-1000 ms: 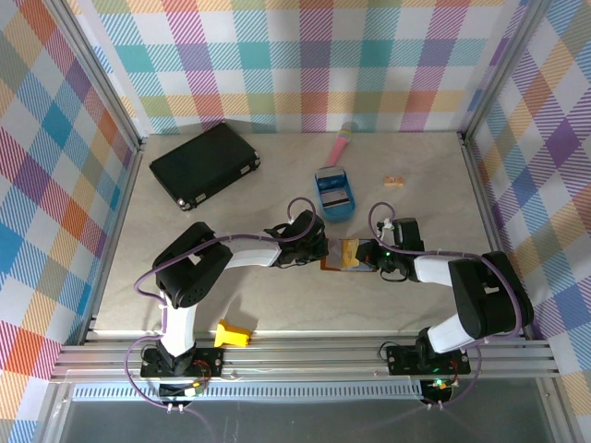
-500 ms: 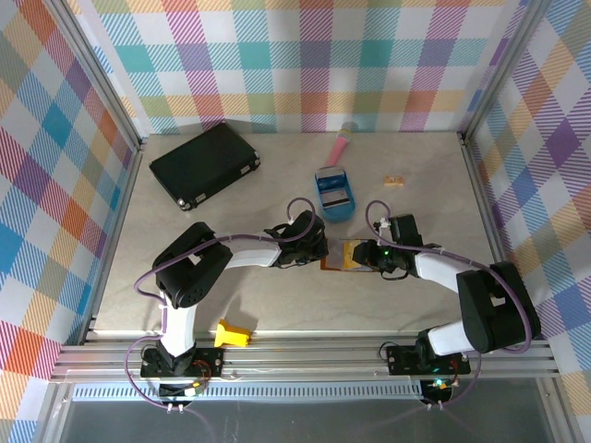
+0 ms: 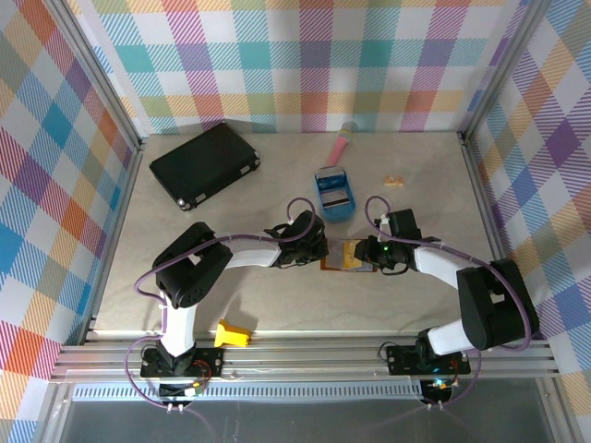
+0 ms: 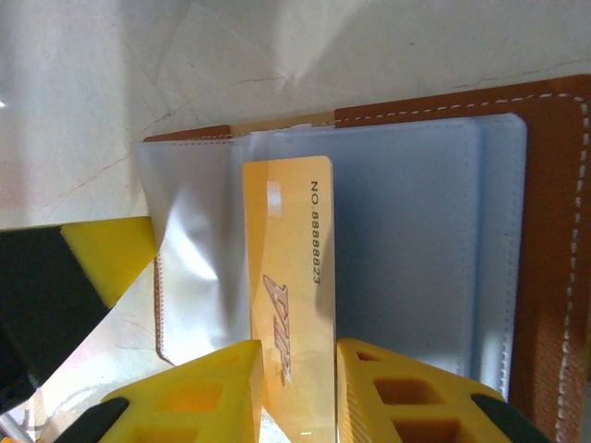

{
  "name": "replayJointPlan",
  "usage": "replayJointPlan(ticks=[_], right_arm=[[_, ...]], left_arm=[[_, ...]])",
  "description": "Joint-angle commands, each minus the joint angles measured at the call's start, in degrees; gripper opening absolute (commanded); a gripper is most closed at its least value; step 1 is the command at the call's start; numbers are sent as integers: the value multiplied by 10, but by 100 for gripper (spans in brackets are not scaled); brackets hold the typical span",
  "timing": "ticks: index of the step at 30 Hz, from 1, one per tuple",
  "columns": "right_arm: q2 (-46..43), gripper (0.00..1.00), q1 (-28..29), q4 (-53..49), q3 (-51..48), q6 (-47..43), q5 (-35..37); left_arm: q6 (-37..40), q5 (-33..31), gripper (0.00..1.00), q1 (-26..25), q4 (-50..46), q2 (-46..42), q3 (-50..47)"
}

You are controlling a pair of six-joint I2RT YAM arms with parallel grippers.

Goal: Put the credit cards into the card holder

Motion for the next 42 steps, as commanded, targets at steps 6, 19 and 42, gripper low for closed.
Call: replayJointPlan(ticks=[6,19,42], right_arm=[[12,21,0,-21,16,1,19],[6,4,-3,-19,11,-8,22],[69,0,-3,-9,13,-28,-20]], left_arm=[[-2,1,0,-8,-34,29,-11],[-3,-1,0,-8,-28,27,-19],[-5,-12,0,-8,-72,34,-3]])
